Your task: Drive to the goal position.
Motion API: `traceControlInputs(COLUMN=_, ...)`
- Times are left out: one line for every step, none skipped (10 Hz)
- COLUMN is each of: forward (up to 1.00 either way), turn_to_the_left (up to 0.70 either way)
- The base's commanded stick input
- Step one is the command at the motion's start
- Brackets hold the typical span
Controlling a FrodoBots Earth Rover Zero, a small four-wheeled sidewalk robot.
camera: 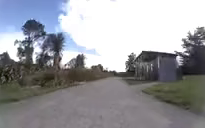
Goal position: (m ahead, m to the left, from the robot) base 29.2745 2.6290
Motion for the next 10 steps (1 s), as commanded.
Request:
traceControlInputs(forward=0.85, turn_to_the_left=0.0)
traceControlInputs(forward=0.85, turn_to_the_left=0.0)
traceControlInputs(forward=0.85, turn_to_the_left=0.0)
traceControlInputs(forward=0.85, turn_to_the_left=0.0)
traceControlInputs(forward=0.85, turn_to_the_left=0.0)
traceControlInputs(forward=0.85, turn_to_the_left=0.0)
traceControlInputs(forward=0.85, turn_to_the_left=0.0)
traceControlInputs(forward=0.85, turn_to_the_left=0.0)
traceControlInputs(forward=0.85, turn_to_the_left=0.0)
traceControlInputs(forward=0.85, turn_to_the_left=0.0)
